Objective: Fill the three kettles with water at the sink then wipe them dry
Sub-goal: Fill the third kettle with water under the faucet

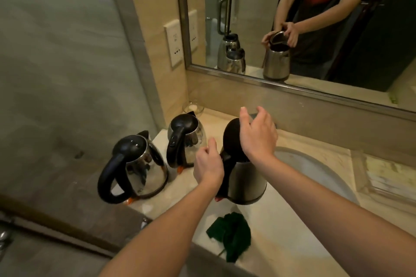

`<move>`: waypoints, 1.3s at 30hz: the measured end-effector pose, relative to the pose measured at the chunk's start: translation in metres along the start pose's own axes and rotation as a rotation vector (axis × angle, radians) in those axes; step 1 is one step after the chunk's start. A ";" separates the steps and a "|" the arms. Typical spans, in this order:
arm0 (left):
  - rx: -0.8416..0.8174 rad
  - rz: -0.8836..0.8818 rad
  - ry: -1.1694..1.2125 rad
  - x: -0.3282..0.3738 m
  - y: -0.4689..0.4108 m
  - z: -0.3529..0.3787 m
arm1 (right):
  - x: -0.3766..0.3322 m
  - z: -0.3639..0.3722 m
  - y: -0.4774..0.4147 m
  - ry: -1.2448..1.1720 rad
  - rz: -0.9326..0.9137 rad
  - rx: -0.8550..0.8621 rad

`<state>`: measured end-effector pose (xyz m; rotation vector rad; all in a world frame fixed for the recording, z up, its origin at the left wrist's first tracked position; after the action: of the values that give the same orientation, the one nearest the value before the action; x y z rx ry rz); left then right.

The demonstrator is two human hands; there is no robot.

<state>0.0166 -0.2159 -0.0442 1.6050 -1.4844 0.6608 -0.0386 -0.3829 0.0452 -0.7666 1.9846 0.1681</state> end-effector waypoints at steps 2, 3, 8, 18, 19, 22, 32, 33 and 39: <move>0.020 0.006 0.005 -0.002 -0.002 -0.014 | 0.014 0.004 0.000 -0.013 0.130 -0.008; 0.031 0.012 0.017 -0.003 -0.004 -0.021 | 0.023 0.010 0.000 -0.046 0.222 -0.043; 0.052 0.015 0.023 -0.018 -0.011 -0.046 | 0.044 0.048 0.014 -0.384 0.551 -0.188; 0.091 -0.035 0.045 -0.073 -0.017 -0.082 | 0.043 0.100 0.054 -0.372 0.366 -0.263; 0.091 -0.036 0.043 -0.079 -0.017 -0.085 | 0.044 0.105 0.058 -0.349 0.344 -0.270; 0.083 -0.051 0.029 -0.095 -0.018 -0.090 | 0.045 0.119 0.066 -0.304 0.293 -0.284; 0.032 -0.057 0.013 -0.124 -0.028 -0.087 | 0.042 0.132 0.080 -0.245 0.180 -0.242; 0.029 -0.055 0.015 -0.125 -0.028 -0.086 | 0.041 0.133 0.080 -0.244 0.174 -0.236; -0.013 -0.054 -0.018 -0.126 -0.023 -0.078 | 0.046 0.129 0.084 -0.253 0.144 -0.209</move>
<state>0.0303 -0.0835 -0.1134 1.6388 -1.4504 0.6070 -0.0069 -0.2833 -0.0761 -0.6956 1.7978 0.5389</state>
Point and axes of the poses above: each hand's wrist, its own y-axis away from the middle knuckle, its own z-axis out of the palm, x = y × z, the point moved 9 cm from there along -y, towards the middle knuckle, and after that the axes turned 13 degrees about -y, right-handed, at the moved point
